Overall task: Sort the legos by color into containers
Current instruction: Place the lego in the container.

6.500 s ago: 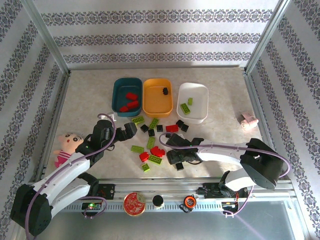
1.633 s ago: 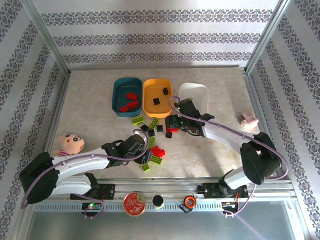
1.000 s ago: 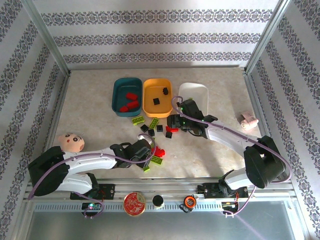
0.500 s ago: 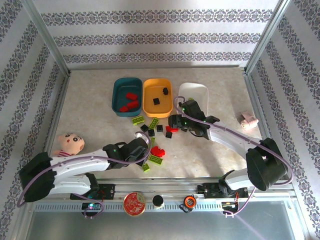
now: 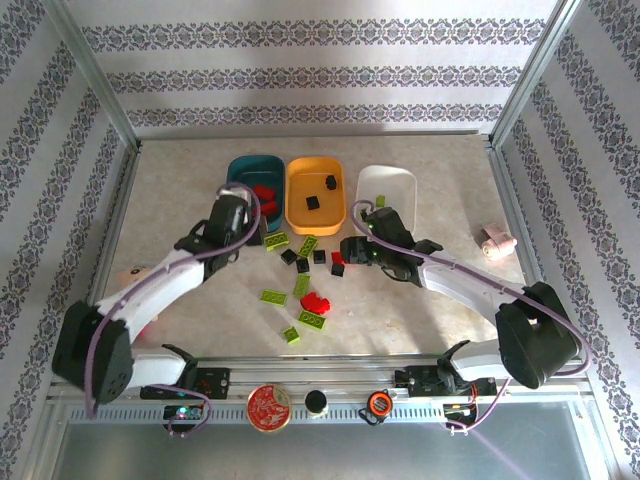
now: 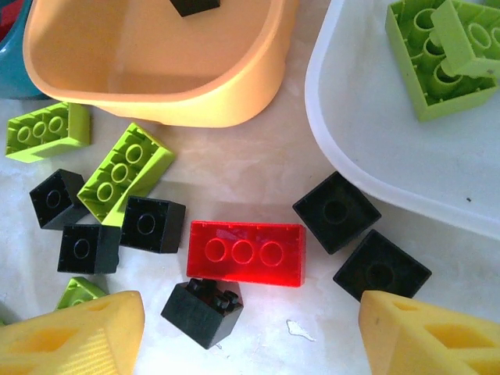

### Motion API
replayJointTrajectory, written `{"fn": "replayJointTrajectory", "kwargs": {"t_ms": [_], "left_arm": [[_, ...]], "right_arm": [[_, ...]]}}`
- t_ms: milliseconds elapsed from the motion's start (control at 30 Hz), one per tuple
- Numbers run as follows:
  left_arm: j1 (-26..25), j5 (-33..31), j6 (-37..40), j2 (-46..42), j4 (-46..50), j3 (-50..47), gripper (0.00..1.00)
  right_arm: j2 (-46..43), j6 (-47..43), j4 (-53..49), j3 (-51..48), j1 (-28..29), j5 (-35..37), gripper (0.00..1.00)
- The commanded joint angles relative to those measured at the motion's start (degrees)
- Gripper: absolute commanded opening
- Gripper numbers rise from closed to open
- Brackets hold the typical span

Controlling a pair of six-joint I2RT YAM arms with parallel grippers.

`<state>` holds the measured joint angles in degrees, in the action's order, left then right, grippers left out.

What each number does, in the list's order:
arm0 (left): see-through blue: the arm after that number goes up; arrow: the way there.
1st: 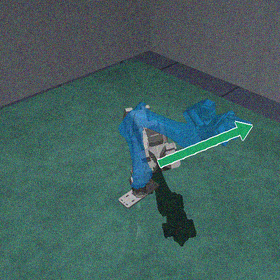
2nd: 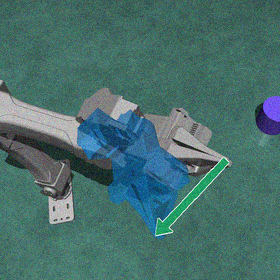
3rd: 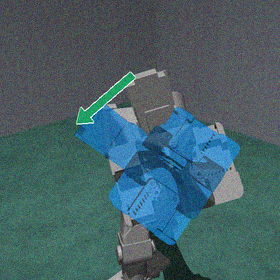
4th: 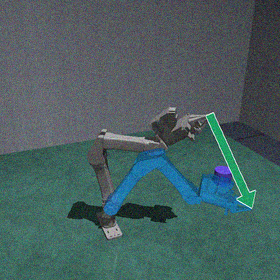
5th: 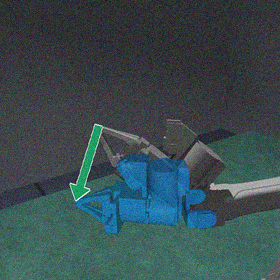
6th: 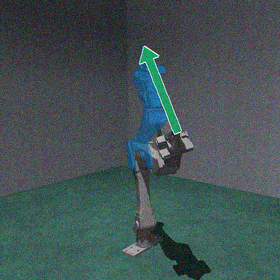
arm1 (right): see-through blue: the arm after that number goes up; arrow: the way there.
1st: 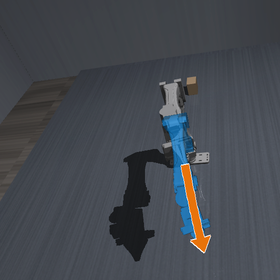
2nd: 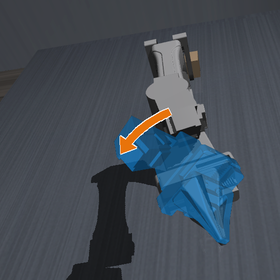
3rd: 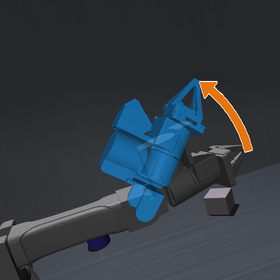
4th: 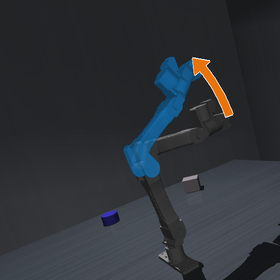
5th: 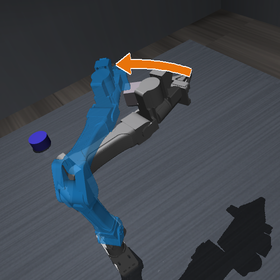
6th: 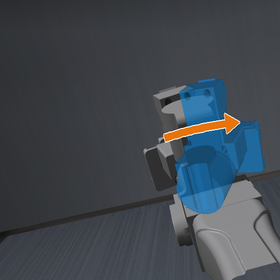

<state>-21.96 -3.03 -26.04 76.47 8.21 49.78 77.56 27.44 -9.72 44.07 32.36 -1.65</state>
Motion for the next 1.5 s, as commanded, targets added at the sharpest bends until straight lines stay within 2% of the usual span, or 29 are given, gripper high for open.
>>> {"fn": "replayJointTrajectory", "kwargs": {"t_ms": [0, 200, 233, 367, 533, 633, 767, 967, 1200, 1300, 1467], "left_arm": [[4.4, 1.7, 1.2, 6.8, -4.9, 6.0, 0.23], [9.1, 2.3, 0.4, 20.3, -2.7, 16.1, 0.27], [9.5, 2.6, 0.2, 21.7, -2.5, 17.1, 0.31], [10.0, 5.3, -0.5, 23.5, -1.6, 19.4, 0.58], [8.8, 10.3, -3.4, 15.6, -5.2, 14.0, 0.77], [7.2, 12.9, -5.4, 8.1, -7.7, 7.3, 0.83], [4.9, 15.4, -9.4, -3.0, -11.8, -4.3, 1.0], [1.3, 13.1, -12.0, -17.8, -10.0, -16.6, 1.0], [0.7, 10.8, -13.7, -31.4, -4.1, -24.5, 1.0], [0.6, 9.6, -13.8, -35.9, -2.4, -26.6, 1.0], [0.6, 9.7, -14.2, -37.7, -0.7, -28.1, 1.0]], "right_arm": [[-2.2, 1.4, 0.7, -1.8, -0.2, -1.2, 0.73], [-3.5, 0.8, 0.5, -4.2, 2.5, -2.9, 0.74], [-3.5, 0.4, 0.5, -4.4, 3.1, -3.5, 0.74], [-1.6, -2.2, 0.6, -3.1, 6.5, -8.1, 0.76], [4.3, -4.5, -1.0, 1.6, 11.7, -9.5, 0.76], [8.2, -5.2, -1.0, 4.1, 14.0, -9.3, 0.76], [13.0, -4.8, -0.5, 7.5, 15.4, -8.1, 0.75], [19.2, -2.0, -0.6, 12.9, 15.6, -1.0, 0.74], [26.4, 0.1, -1.5, 18.1, 15.8, 0.3, 0.7], [28.8, 0.3, -2.0, 20.1, 15.9, 0.8, 0.69], [31.9, 0.5, -3.8, 23.3, 16.1, 2.1, 0.66]]}}
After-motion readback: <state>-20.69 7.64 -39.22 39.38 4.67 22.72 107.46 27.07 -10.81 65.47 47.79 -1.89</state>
